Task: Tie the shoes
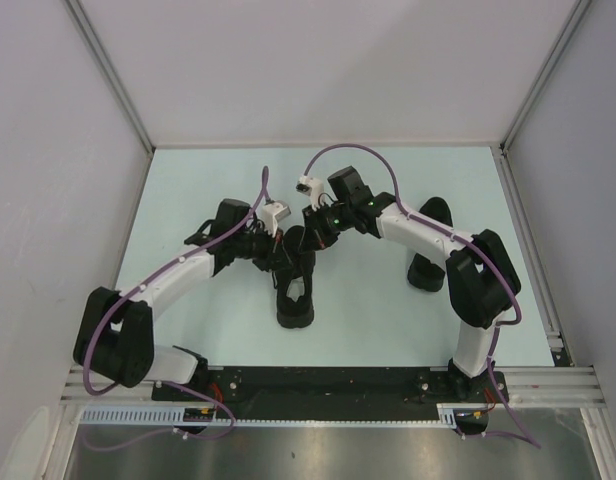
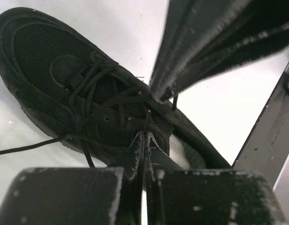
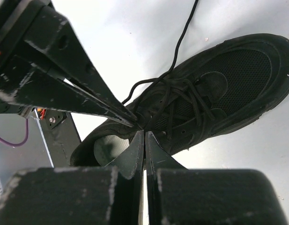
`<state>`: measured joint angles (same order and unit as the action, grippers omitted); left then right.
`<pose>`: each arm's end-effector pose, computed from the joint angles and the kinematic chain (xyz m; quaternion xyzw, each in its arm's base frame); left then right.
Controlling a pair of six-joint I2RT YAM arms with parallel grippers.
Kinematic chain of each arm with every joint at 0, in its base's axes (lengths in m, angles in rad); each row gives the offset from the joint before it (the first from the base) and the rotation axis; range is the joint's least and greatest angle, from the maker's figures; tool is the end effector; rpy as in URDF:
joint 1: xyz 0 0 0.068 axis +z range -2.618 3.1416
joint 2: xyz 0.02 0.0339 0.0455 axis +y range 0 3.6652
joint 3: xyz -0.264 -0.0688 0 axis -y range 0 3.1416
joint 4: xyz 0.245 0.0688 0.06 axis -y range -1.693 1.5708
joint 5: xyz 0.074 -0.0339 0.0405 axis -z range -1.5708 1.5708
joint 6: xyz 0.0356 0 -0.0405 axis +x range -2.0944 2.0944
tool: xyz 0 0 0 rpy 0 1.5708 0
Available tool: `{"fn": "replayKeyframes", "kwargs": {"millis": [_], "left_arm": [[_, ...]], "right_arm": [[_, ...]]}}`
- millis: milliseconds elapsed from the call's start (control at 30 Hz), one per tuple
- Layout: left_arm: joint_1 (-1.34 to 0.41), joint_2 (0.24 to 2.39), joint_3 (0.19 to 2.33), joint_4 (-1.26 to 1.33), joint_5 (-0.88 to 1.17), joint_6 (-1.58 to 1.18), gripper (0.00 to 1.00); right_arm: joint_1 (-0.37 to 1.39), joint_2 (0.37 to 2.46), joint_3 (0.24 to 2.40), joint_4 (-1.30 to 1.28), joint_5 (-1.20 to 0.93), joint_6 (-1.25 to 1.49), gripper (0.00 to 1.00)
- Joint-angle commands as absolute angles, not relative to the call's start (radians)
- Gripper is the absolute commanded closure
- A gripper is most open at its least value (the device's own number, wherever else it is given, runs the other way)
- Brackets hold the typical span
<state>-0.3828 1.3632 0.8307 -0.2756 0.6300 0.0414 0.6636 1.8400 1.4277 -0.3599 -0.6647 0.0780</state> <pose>0.2502 -0.1233 0.2248 0.2985 0.8384 -0.3435 0.2999 0.3109 0.2710 0.2536 -0.3728 0.7972 0.4133 0.2336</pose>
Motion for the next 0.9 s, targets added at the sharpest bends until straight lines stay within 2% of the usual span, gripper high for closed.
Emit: {"fn": "replayKeyframes", "kwargs": {"millis": [0, 533, 767, 867], "left_arm": [[-0.38, 1.403, 0.891, -0.226, 0.623, -0.046, 1.0], [-0.379, 1.388, 0.847, -0.074, 0.646, -0.182, 1.0], [-0.379, 1.413, 0.769, 0.184, 0.721, -0.281, 1.0], [-0.379, 1.422, 0.712, 0.277, 0.745, -0.311, 1.0]], "right_arm": [[0.66, 1.783, 1.43, -0.304, -0.692, 0.09, 1.0], [0.67, 1.778, 1.425, -0.304, -0.704, 0.104, 1.0], [0.669, 1.781, 1.425, -0.308, -0.704, 0.109, 1.0], [0.664, 1.783, 1.425, -0.314, -0.707, 0.109, 0.92]]}}
